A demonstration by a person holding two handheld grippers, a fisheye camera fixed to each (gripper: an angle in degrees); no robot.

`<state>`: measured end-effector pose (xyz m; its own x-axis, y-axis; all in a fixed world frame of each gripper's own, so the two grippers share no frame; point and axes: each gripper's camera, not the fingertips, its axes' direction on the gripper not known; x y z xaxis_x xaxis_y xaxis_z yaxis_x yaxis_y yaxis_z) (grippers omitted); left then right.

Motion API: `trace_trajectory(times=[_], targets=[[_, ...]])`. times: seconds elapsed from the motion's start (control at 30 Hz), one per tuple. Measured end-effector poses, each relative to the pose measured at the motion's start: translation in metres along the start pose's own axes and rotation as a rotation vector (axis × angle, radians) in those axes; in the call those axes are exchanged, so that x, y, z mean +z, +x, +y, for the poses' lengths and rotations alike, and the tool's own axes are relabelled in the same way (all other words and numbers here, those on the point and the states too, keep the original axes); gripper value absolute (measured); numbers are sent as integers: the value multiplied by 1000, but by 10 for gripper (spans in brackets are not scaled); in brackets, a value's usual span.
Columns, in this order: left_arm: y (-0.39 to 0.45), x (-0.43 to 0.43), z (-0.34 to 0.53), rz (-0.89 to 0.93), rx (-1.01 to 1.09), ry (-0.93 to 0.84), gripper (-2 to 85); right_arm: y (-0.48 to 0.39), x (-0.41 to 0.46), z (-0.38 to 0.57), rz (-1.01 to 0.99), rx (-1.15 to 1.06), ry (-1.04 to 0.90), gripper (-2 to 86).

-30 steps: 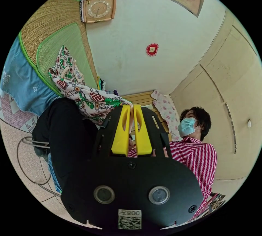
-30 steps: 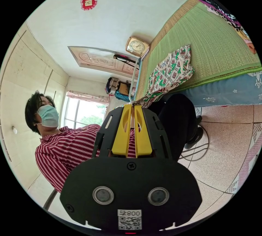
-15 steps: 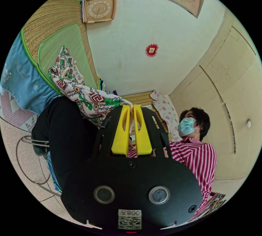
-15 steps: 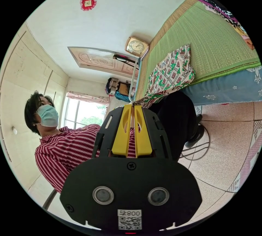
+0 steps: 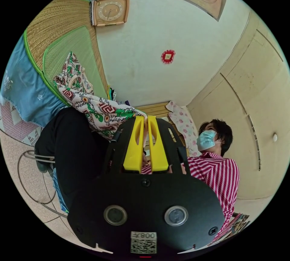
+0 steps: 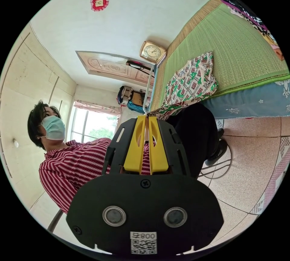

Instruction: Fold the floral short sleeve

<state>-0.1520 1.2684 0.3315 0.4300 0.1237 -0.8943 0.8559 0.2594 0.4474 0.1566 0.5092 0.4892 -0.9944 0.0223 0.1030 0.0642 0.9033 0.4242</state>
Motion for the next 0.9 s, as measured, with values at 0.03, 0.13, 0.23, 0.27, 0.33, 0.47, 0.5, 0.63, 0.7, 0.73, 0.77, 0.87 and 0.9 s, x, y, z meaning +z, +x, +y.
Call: trace_trajectory(times=[0.03, 0.13, 0.23, 0.27, 0.33, 0.47, 0.5, 0.63, 0.7, 0.73, 0.77, 0.87, 0.9], targets=[[5, 1, -3, -1, 0, 0, 22, 1, 2, 0, 1, -2, 0, 14], [16, 6, -11, -4, -5, 4, 22, 4, 7, -1, -4, -2, 3, 14], [27, 11, -20, -6, -8, 7, 22, 9, 15, -5, -7, -1, -1, 14], [32, 14, -25, -6, -8, 9, 22, 10, 16, -6, -7, -1, -1, 14], [39, 19, -33, -7, -7, 11, 22, 14, 23, -11, -8, -2, -5, 14], [56, 34, -59, -15, 5, 9, 22, 22, 33, -23, -4, -3, -6, 14], [58, 36, -64, -19, 7, 9, 22, 25, 36, -28, -2, -2, -7, 14], [71, 56, -99, -34, 15, 6, 22, 40, 46, -54, 7, 2, -5, 13], [75, 67, -117, -46, 14, 5, 22, 50, 50, -69, 10, 15, -1, 13], [76, 75, -129, -53, 12, -2, 22, 58, 53, -80, 17, 26, 9, 13], [77, 83, -141, -60, 6, -2, 22, 61, 55, -86, 18, 27, 9, 13], [77, 102, -174, -89, -12, -3, 21, 85, 67, -118, 41, 59, 7, 12], [76, 106, -182, -95, -19, -1, 21, 99, 74, -132, 46, 83, -2, 12]])
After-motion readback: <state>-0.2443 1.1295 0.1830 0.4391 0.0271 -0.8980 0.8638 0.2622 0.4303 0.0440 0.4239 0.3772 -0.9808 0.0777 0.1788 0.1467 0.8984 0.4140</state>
